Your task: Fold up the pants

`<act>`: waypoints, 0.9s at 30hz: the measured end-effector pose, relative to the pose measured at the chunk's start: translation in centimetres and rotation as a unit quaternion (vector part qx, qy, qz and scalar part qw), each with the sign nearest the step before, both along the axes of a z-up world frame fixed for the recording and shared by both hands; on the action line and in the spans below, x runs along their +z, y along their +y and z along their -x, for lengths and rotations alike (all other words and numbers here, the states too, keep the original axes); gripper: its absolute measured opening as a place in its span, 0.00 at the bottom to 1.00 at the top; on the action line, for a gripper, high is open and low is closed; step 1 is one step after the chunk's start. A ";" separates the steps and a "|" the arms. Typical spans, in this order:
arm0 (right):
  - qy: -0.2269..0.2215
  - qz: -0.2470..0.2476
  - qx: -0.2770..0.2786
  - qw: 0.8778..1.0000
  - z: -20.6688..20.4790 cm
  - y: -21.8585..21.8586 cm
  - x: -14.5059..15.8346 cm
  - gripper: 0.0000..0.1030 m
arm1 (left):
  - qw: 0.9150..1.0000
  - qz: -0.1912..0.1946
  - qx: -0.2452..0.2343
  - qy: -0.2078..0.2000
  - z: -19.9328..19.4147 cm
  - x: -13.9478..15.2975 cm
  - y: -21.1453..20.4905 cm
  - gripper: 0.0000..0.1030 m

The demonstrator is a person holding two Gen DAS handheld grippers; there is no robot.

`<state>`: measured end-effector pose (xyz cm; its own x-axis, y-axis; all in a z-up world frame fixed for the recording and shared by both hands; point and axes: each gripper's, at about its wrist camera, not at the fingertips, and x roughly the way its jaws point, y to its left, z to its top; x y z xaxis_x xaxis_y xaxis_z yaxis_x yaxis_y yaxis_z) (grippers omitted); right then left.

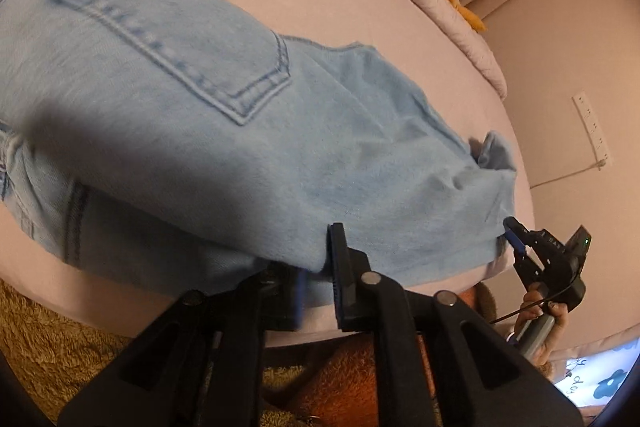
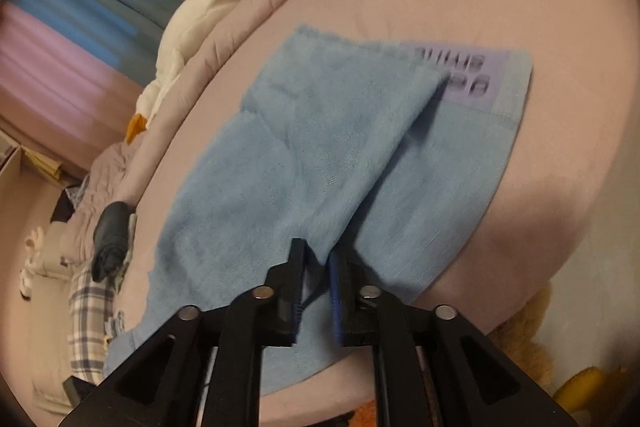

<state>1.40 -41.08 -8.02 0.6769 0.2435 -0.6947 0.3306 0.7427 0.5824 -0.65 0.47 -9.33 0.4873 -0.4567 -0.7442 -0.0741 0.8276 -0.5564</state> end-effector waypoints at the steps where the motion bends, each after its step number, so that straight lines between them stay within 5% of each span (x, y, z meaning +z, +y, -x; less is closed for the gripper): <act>1: -0.006 0.025 -0.017 1.000 0.4 -0.5 0.8 0.34 | 1.000 -0.007 0.013 -0.003 0.0 0.2 0.6 0.25; 2: -0.014 0.039 -0.032 0.999 0.9 -1.0 1.4 0.54 | 0.999 -0.020 0.029 -0.006 0.1 0.1 1.5 0.34; 3: -0.021 0.048 -0.044 0.998 1.4 -1.4 1.7 0.60 | 0.998 -0.032 0.046 -0.011 0.0 0.4 2.2 0.36; 10: 0.004 0.076 -0.168 0.983 2.1 -8.3 1.5 0.60 | 0.994 -0.037 0.107 -0.014 -0.4 0.7 6.2 0.40; 13: 0.017 0.045 -0.166 0.985 0.3 -10.7 -0.1 0.52 | 0.994 -0.035 0.106 -0.011 -1.0 0.3 5.9 0.40; 17: 0.020 0.042 -0.146 0.988 -2.1 -10.8 -0.9 0.08 | 0.993 -0.034 0.108 -0.008 -1.2 0.3 6.2 0.39; 23: -0.058 0.064 -0.233 0.969 1.7 -10.1 2.7 0.08 | 0.994 -0.033 0.107 -0.005 -0.8 0.5 6.6 0.40; 27: 0.014 0.106 -0.242 0.964 1.2 -9.7 -0.1 0.08 | 0.994 -0.033 0.103 -0.003 -0.9 0.4 6.7 0.40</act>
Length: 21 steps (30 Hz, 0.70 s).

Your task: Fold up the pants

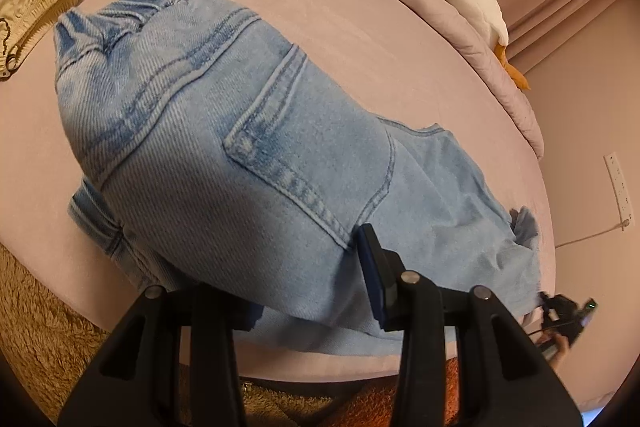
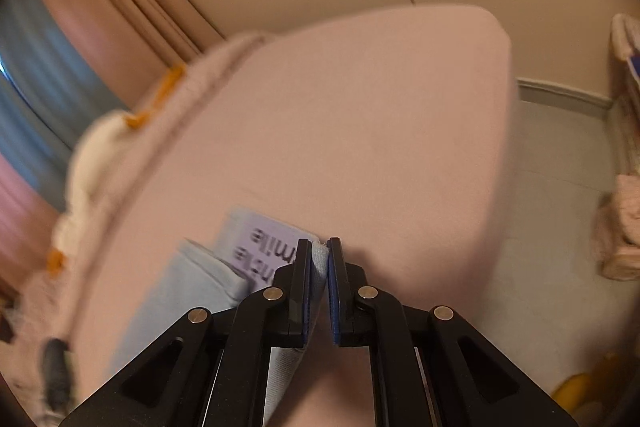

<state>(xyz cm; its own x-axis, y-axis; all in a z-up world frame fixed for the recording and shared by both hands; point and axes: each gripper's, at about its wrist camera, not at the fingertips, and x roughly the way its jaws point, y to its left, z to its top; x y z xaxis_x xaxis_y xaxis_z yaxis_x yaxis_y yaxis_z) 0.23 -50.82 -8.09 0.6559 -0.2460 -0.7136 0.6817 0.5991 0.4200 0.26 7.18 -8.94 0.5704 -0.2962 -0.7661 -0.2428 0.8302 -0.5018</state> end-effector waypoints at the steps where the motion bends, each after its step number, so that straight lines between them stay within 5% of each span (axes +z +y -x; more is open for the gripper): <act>1: 0.026 0.002 0.007 1.000 -0.4 -0.2 -0.9 0.08 | 1.000 0.003 -0.001 0.001 0.0 0.0 0.1 0.40; 6: 0.046 0.030 -0.002 0.999 0.1 -0.3 0.9 0.17 | 1.000 0.013 0.008 0.003 0.2 0.2 0.7 0.40; 10: -0.007 0.002 0.023 1.000 1.1 -0.3 3.3 0.22 | 1.000 -0.006 0.021 -0.006 0.6 1.2 1.5 0.41; 12: -0.028 -0.032 0.056 0.998 -0.1 0.1 3.4 0.52 | 0.999 -0.014 0.030 -0.012 0.7 1.6 1.9 0.47; 14: -0.045 -0.062 0.086 0.993 -1.4 0.4 2.7 0.59 | 0.999 -0.012 0.044 -0.019 0.7 1.7 2.8 0.51; 19: -0.003 -0.095 0.111 0.989 -5.7 1.1 -0.8 0.58 | 0.998 -0.002 0.052 -0.020 -0.4 1.3 4.0 0.49; 20: -0.001 -0.081 0.108 0.991 -6.0 1.2 -0.8 0.49 | 0.999 -0.004 0.048 -0.021 -0.7 1.3 4.0 0.42; 21: 0.006 -0.063 0.104 0.993 -6.5 1.4 -0.4 0.27 | 0.999 -0.009 0.039 -0.023 -1.1 1.3 3.7 0.35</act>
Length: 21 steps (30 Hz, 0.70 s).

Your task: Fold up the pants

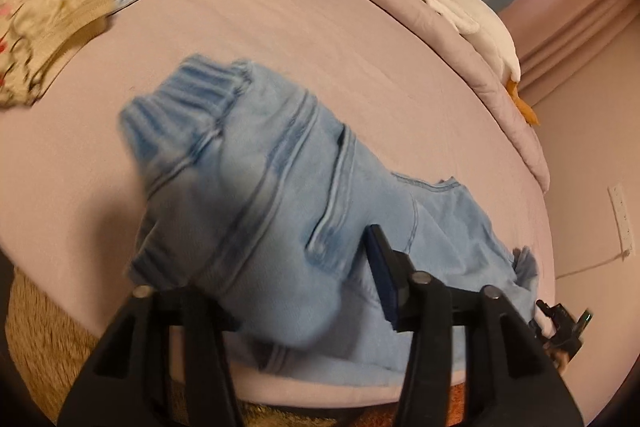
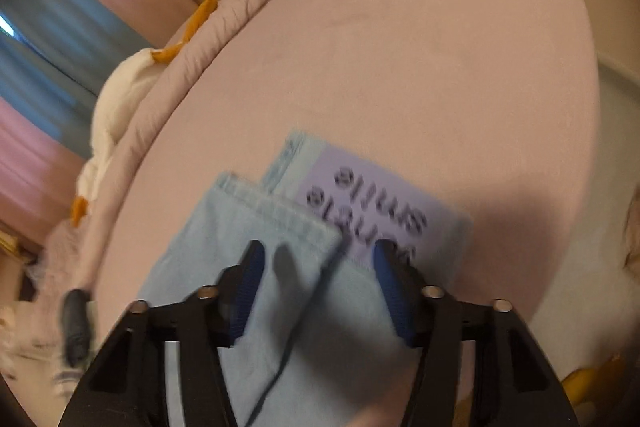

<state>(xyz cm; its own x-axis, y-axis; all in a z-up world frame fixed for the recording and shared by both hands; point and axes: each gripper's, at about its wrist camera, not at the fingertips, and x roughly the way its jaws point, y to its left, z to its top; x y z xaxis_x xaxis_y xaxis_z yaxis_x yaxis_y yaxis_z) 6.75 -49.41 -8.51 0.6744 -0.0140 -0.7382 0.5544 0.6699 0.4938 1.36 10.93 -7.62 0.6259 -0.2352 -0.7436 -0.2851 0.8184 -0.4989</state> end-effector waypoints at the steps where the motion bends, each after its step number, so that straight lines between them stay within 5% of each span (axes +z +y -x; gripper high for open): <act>1: 0.005 0.008 0.004 1.000 -0.8 0.1 0.4 0.16 | 1.000 -0.005 -0.010 0.002 -0.5 -0.1 -0.3 0.16; 6: -0.032 0.020 0.024 0.999 -0.1 0.4 3.3 0.09 | 1.000 0.024 -0.009 -0.005 0.1 0.6 -0.2 0.09; 11: -0.103 0.077 -0.044 0.991 6.3 -0.4 7.5 0.09 | 0.998 0.057 -0.035 -0.004 2.8 1.3 -0.4 0.11; 14: -0.075 0.063 -0.057 0.994 7.5 -2.1 5.1 0.09 | 0.997 0.037 -0.053 0.041 3.1 -1.0 -1.3 0.14; 17: 0.017 0.051 -0.053 0.997 6.6 -3.0 0.1 0.09 | 0.997 0.033 -0.044 0.059 2.9 -2.5 -1.4 0.14; 21: 0.031 0.084 -0.048 0.995 6.4 -2.7 -0.3 0.09 | 0.997 0.007 -0.048 0.056 2.9 -1.5 -1.9 0.19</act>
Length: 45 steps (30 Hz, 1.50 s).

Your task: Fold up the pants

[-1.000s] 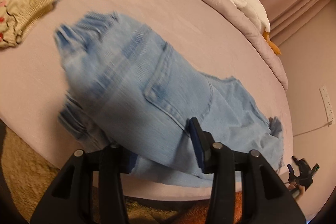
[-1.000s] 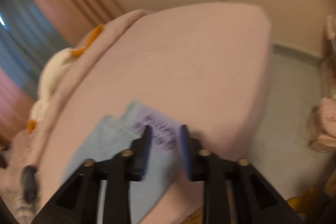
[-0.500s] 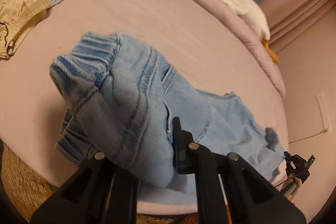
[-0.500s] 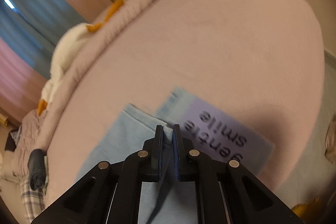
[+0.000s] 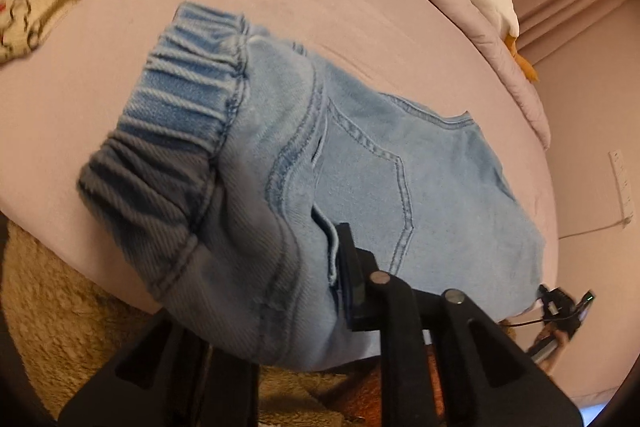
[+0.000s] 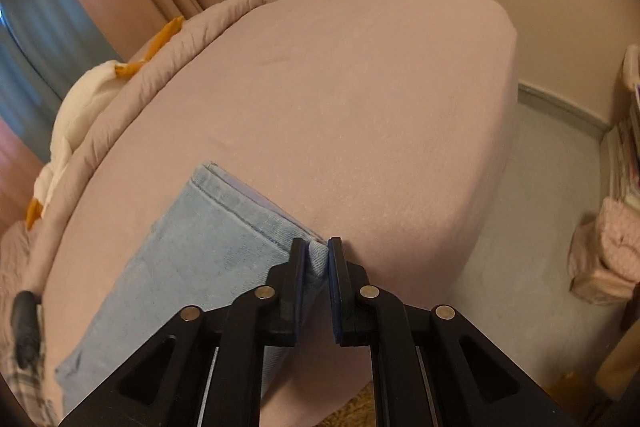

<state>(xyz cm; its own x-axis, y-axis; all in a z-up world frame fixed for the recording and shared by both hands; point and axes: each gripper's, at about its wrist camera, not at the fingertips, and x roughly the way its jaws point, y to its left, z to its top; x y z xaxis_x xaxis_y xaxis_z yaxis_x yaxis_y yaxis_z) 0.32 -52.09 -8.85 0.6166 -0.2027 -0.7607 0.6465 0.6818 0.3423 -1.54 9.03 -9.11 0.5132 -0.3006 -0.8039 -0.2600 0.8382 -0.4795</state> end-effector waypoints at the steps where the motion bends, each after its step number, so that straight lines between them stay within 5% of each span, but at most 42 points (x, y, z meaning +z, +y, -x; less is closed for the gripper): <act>1: 0.009 0.003 -0.001 1.000 -0.2 -0.1 0.4 0.09 | 1.000 -0.007 -0.001 -0.003 0.1 0.3 0.0 0.22; 3: 0.022 0.011 0.000 1.000 -0.5 0.1 1.0 0.09 | 1.000 -0.004 0.003 -0.007 0.0 0.6 0.2 0.24; 5: 0.028 0.035 0.004 0.999 -0.4 1.0 2.2 0.13 | 1.000 0.004 0.018 -0.014 0.3 1.1 0.9 0.36; 9: 0.024 0.079 0.036 0.996 -1.1 4.6 4.7 0.35 | 0.999 -0.006 0.039 -0.034 0.7 2.0 2.3 0.45; 13: -0.001 0.075 0.145 0.986 -3.9 11.2 6.4 0.35 | 0.997 -0.028 0.063 -0.033 0.7 2.3 3.4 0.47; 15: -0.015 0.049 0.229 0.972 -5.8 15.2 6.4 0.35 | 0.996 -0.038 0.067 -0.043 0.8 2.7 4.0 0.51; 19: -0.006 0.004 0.383 0.924 -9.9 24.7 5.2 0.35 | 0.994 -0.074 0.060 -0.052 0.0 3.3 4.9 0.54; 25: 0.049 0.019 0.493 0.869 -14.6 35.9 2.9 0.38 | 0.994 -0.079 0.048 -0.055 -0.7 3.0 6.6 0.54; 27: 0.057 0.027 0.507 0.860 -14.8 37.7 2.7 0.59 | 0.994 -0.082 0.041 -0.054 -1.1 3.0 6.5 0.54; 29: 0.063 0.045 0.510 0.856 -15.1 38.6 2.7 0.69 | 0.994 -0.086 0.035 -0.056 -1.4 3.0 6.3 0.54; 34: 0.080 0.078 0.520 0.847 -15.9 39.8 2.0 0.69 | 0.996 -0.061 0.030 -0.064 -2.1 2.6 6.9 0.52; 36: 0.085 0.087 0.526 0.842 -16.1 40.0 1.6 0.62 | 0.996 -0.062 0.029 -0.064 -2.3 2.6 6.9 0.51; 37: 0.091 0.091 0.530 0.838 -16.3 40.5 1.2 0.55 | 0.995 -0.064 0.027 -0.066 -2.3 2.5 6.9 0.42; 38: 0.093 0.089 0.538 0.833 -16.5 40.9 0.8 0.29 | 0.995 -0.066 0.025 -0.068 -2.4 2.5 6.8 0.32; 39: 0.092 0.080 0.550 0.826 -16.4 41.2 0.5 0.21 | 0.995 -0.073 0.027 -0.067 -2.4 2.5 6.8 0.29; 41: 0.086 0.079 0.551 0.826 -16.4 41.5 0.7 0.11 | 0.994 -0.059 0.040 -0.077 -2.2 2.8 7.2 0.26; 45: 0.033 0.062 0.532 0.844 -16.3 41.0 3.7 0.08 | 0.992 -0.047 0.056 -0.105 -1.3 4.1 7.6 0.24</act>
